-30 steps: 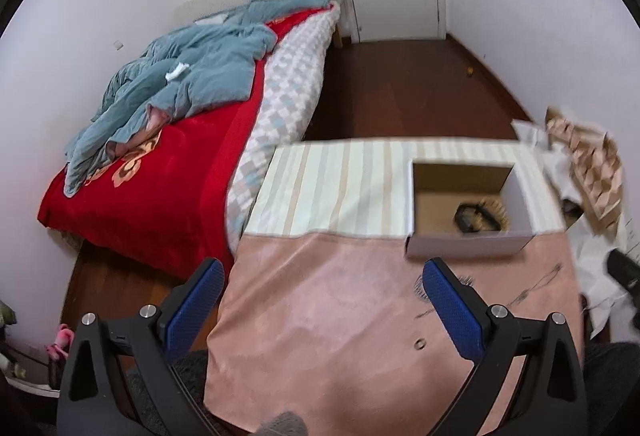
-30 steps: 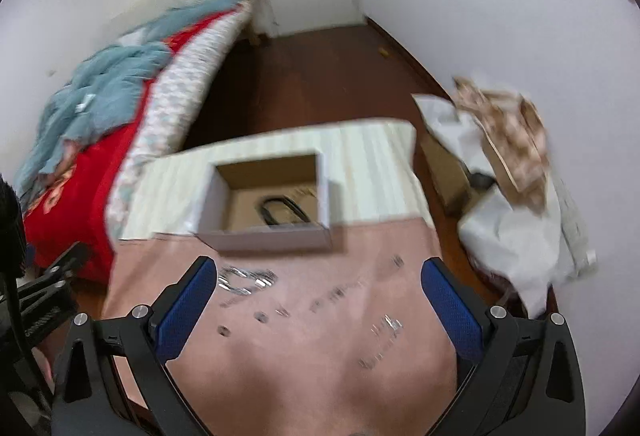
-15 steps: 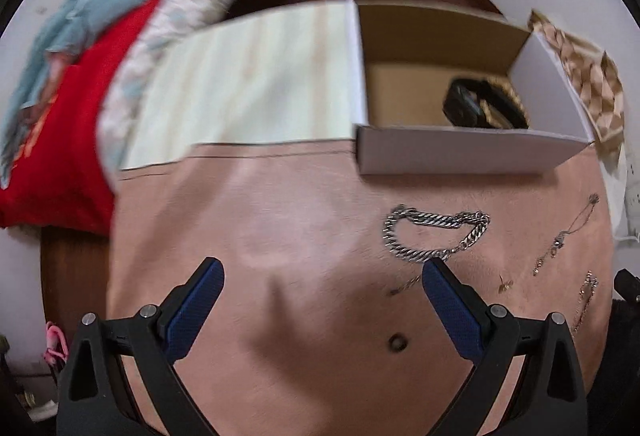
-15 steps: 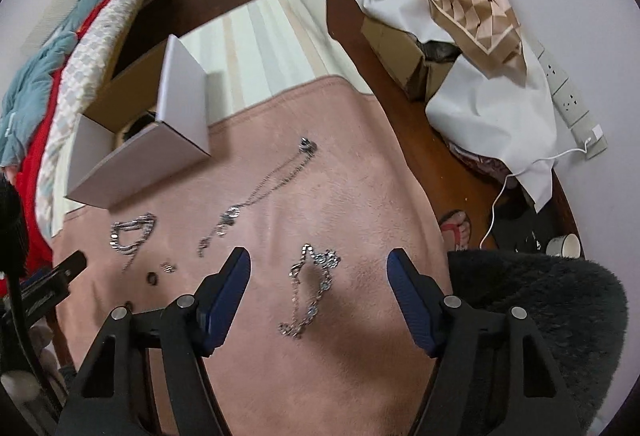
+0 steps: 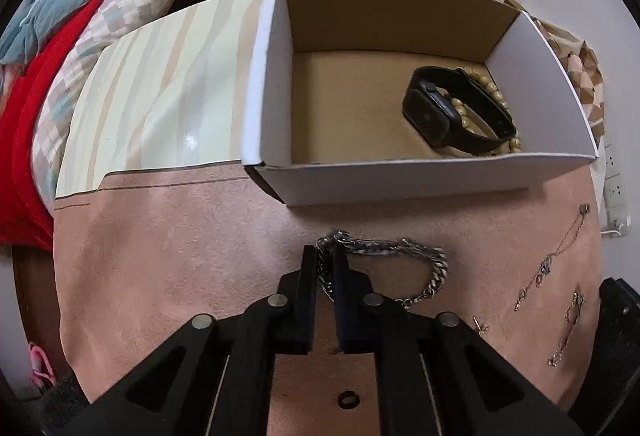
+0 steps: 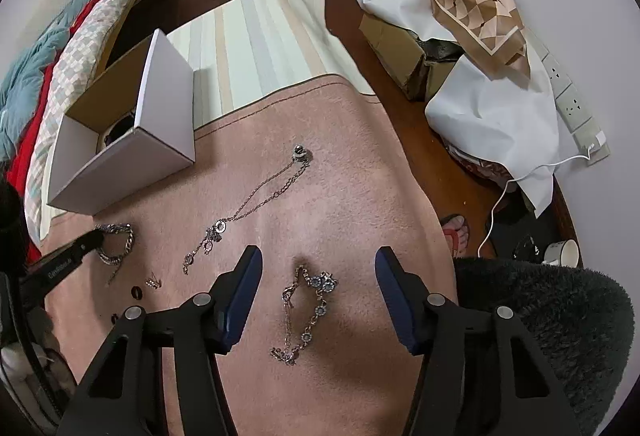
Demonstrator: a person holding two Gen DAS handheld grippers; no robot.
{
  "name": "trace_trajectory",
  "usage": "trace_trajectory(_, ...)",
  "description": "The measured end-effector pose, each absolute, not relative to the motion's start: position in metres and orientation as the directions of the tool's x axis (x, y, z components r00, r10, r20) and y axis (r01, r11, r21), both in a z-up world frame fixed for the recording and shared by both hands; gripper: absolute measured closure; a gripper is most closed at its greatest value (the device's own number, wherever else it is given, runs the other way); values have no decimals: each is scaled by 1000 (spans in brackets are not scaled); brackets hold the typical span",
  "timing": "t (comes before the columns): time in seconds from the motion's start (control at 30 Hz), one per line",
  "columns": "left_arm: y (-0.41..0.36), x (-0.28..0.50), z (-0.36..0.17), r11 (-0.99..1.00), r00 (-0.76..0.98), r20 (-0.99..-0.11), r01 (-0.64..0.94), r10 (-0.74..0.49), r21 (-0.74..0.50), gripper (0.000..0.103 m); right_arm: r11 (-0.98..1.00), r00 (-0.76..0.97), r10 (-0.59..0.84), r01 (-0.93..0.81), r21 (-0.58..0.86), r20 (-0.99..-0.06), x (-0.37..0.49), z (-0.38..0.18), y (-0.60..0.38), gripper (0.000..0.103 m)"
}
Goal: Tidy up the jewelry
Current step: 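Grasp the silver chain bracelet with the left tool while the right tool grasps the stone-link bracelet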
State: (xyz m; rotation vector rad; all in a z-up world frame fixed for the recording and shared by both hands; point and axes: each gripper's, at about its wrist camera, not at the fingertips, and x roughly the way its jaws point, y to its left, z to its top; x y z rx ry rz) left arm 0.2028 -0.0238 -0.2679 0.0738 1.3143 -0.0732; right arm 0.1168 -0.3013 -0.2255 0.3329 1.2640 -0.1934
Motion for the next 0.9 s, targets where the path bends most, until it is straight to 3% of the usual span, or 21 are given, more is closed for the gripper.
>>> trace_trajectory(0.43, 1, 146, -209, 997, 348, -937, 78, -22, 5, 101, 921, 242, 111, 340, 191, -964, 81, -237, -298, 42)
trace_trajectory(0.57, 10, 134, -197, 997, 367, -930, 75, -11, 17, 101, 942, 194, 107, 295, 162, -975, 74, -253, -277, 43)
trace_trajectory(0.7, 18, 128, -200, 997, 355, -935, 76, -5, 23, 101, 980, 208, -2, 193, 39, -978, 71, -257, -250, 47)
trace_trajectory(0.73, 19, 128, -204, 997, 348, -938, 75, -6, 22, 101, 986, 227, -33, 166, 5, -973, 70, -257, -243, 52)
trace_trajectory(0.77, 19, 126, -206, 997, 342, -940, 74, -7, 19, 101, 990, 257, -63, 142, -27, -964, 69, -256, -237, 71)
trace_trajectory(0.83, 19, 123, -212, 997, 331, -944, 72, -10, 14, 101, 992, 276, -67, 125, -33, -959, 68, -255, -232, 98)
trace_trajectory(0.9, 17, 118, -211, 998, 331, -944, 69, -14, 9, 101, 991, 280, -30, 131, 8, -960, 67, -253, -234, 99)
